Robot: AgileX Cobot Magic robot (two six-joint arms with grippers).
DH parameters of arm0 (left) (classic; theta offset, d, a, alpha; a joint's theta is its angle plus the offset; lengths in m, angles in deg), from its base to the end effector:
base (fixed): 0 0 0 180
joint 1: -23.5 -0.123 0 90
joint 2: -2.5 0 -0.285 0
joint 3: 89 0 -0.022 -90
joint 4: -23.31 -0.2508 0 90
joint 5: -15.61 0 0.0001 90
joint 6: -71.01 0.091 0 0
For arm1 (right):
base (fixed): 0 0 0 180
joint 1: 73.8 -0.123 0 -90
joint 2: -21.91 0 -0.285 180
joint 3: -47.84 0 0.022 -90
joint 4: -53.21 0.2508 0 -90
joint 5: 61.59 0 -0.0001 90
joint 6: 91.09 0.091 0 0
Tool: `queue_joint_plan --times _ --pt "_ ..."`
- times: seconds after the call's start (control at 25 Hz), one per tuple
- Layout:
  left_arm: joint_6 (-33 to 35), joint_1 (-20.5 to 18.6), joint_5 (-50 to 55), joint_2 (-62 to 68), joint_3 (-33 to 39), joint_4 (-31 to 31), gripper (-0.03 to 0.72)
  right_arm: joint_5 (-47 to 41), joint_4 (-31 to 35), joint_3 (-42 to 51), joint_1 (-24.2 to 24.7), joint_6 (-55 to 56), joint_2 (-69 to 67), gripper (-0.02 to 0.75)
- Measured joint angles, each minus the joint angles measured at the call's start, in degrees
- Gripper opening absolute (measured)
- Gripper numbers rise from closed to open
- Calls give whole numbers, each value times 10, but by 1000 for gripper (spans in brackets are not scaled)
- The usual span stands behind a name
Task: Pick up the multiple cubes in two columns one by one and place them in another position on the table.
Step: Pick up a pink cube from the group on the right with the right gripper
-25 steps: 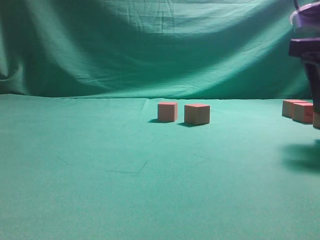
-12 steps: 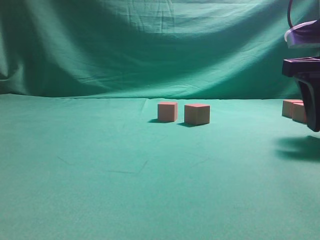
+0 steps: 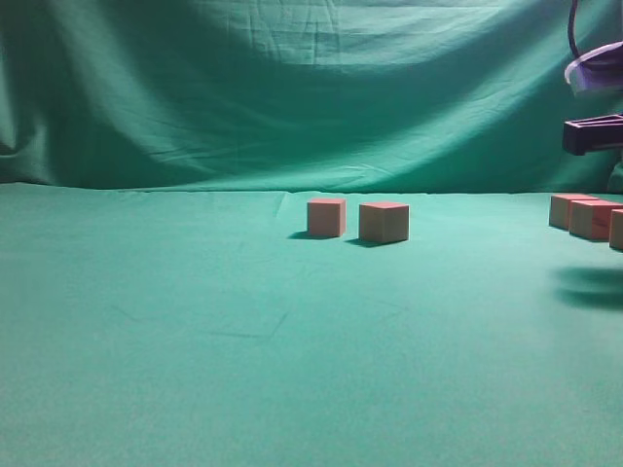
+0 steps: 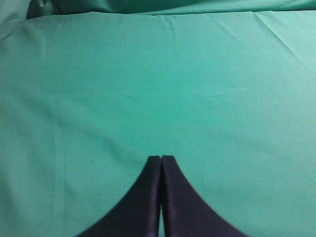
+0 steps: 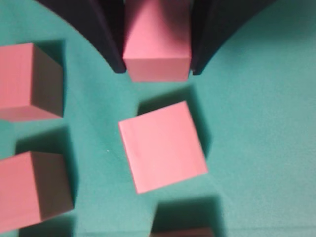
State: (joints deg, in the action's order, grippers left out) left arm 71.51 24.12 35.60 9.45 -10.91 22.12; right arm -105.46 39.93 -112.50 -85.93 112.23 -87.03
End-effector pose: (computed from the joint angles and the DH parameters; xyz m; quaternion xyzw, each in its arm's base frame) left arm 0.0529 0.0001 0.1774 0.0133 0.7934 0.0081 0.6085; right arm 0.3111 0.0520 0.1644 0.0191 0.9940 -0.0615 0.0881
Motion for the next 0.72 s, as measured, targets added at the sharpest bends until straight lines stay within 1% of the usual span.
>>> queue_joint_plan --times 0.16,0.24,0.36,0.52,0.6,0.72 --pt "0 0 0 0 0 0 0 -18 -5 -7 0 0 -2 265" --pt "0 0 0 0 0 0 0 -38 10 -12 0 -15 -2 265" --pt "0 0 0 0 0 0 0 -60 65 -19 0 -61 24 265" --pt "0 0 0 0 0 0 0 -76 175 -31 -7 -163 87 265" --pt "0 0 0 0 0 0 0 -85 218 -40 -23 -211 121 265" --pt "0 0 0 0 0 0 0 -94 250 -57 -59 -268 163 265"
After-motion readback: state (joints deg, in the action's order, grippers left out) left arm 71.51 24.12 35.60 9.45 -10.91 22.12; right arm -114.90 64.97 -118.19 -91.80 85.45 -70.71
